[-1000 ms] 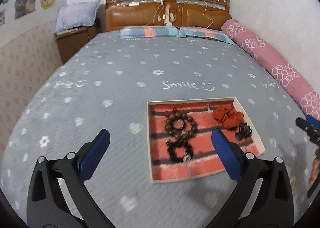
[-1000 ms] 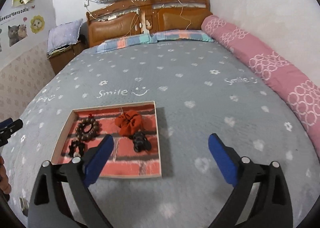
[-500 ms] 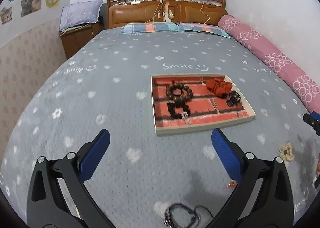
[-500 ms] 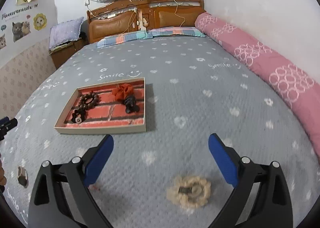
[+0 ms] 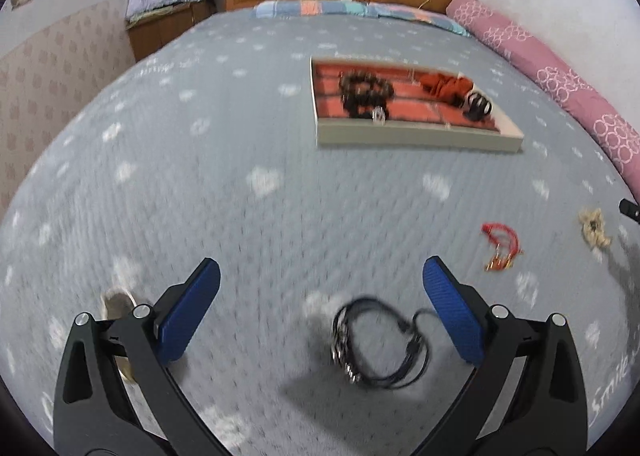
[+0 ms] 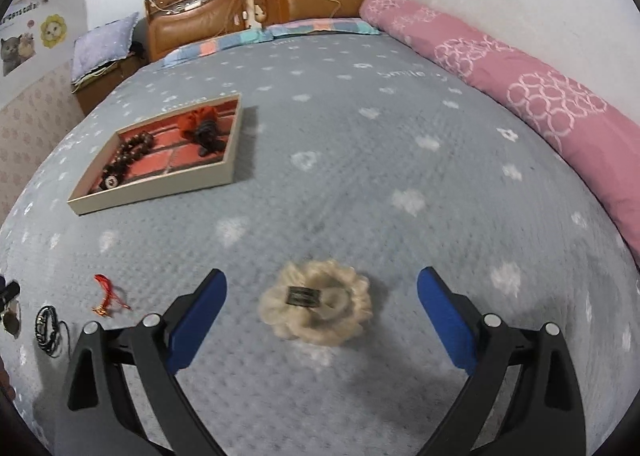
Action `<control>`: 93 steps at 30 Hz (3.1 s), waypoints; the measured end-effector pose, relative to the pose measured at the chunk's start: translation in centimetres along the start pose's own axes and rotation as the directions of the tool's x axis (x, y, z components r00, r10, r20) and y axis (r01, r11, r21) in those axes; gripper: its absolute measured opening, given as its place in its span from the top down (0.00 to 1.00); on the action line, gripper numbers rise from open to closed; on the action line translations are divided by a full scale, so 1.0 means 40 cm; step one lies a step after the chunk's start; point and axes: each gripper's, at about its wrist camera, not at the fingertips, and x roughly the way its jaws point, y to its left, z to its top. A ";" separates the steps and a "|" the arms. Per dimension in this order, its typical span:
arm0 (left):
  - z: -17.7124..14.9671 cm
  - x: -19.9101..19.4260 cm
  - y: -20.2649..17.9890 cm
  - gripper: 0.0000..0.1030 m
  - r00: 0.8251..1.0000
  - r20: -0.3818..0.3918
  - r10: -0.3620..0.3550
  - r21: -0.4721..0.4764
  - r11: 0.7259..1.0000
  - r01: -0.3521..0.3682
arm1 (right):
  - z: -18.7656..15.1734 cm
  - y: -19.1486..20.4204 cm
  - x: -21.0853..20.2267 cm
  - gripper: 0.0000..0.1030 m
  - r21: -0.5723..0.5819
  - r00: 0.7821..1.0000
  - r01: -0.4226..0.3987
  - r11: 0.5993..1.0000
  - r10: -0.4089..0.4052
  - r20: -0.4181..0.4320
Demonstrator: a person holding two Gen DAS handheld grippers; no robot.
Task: Organize jewelry
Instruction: 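Grasp the black braided leather bracelet with the left tool while the right tool grasps the cream scrunchie, then carry the leather bracelet with the left tool into the tray while the right tool places the cream scrunchie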
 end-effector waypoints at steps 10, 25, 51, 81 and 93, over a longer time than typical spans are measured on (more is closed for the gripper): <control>-0.075 0.032 -0.003 0.06 1.000 -0.010 0.025 0.008 1.000 -0.025 | -0.044 -0.051 0.072 0.09 -0.011 0.995 0.096 0.995 -0.096 -0.022; -0.123 0.096 0.005 0.27 0.996 -0.079 -0.037 -0.036 0.999 0.034 | -0.069 -0.061 0.146 0.29 0.013 0.992 0.093 0.996 -0.091 -0.085; -0.120 0.085 0.003 0.90 0.994 -0.049 -0.094 -0.033 0.995 0.093 | -0.088 -0.023 0.156 0.90 -0.074 0.991 0.101 0.992 -0.107 -0.086; 0.058 -0.008 -0.001 0.90 0.993 0.063 -0.102 -0.021 0.994 0.103 | 0.046 0.120 0.030 0.91 -0.151 0.999 0.045 0.988 -0.040 0.036; 0.229 -0.036 -0.039 0.90 0.986 0.135 -0.095 -0.001 0.995 0.096 | 0.164 0.236 0.014 0.91 -0.177 0.996 0.008 0.984 0.009 0.092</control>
